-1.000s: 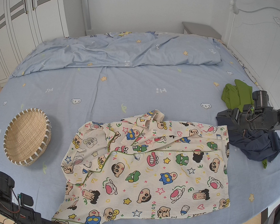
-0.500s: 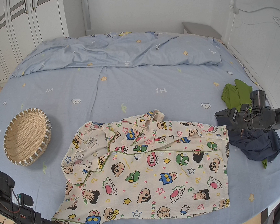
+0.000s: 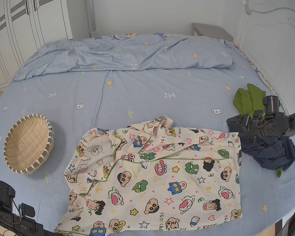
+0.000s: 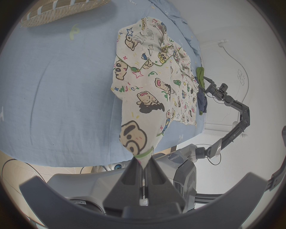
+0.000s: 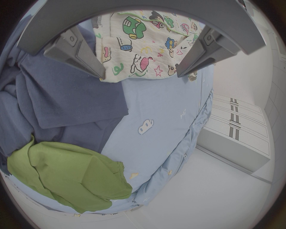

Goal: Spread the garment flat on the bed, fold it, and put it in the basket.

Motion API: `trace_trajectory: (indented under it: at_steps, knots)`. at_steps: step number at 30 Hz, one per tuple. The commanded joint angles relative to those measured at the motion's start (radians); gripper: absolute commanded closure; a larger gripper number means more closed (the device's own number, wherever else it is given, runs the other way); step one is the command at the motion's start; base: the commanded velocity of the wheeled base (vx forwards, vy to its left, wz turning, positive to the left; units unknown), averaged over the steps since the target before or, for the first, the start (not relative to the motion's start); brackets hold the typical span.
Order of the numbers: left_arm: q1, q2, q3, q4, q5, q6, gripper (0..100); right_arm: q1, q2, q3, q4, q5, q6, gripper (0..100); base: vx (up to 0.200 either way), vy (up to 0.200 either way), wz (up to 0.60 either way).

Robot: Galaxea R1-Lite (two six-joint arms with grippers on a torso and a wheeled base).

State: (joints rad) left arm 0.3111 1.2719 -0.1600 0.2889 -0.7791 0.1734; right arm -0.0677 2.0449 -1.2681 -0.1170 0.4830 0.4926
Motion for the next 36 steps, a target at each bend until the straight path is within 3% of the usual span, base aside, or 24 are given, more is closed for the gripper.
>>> trace_trajectory:
  at_steps: [1,31,32,36]
  knots:
    - [0.000,0.001,0.000,-0.001,0.000,0.000,100,0.000,0.001,-0.007,-0.001,0.000,0.000,0,0.000,0.000,0.00]
    - [0.000,0.000,-0.001,0.001,0.000,0.000,100,0.006,0.066,-0.048,0.002,0.002,0.001,0,0.000,0.000,0.00]
    - [0.000,0.000,0.000,0.001,0.000,0.000,100,0.005,0.070,-0.050,0.002,0.002,0.003,100,0.000,0.000,0.00]
    - [0.000,0.000,0.000,-0.001,0.000,0.000,100,-0.001,0.086,-0.050,-0.001,0.002,0.000,100,0.000,0.000,0.00]
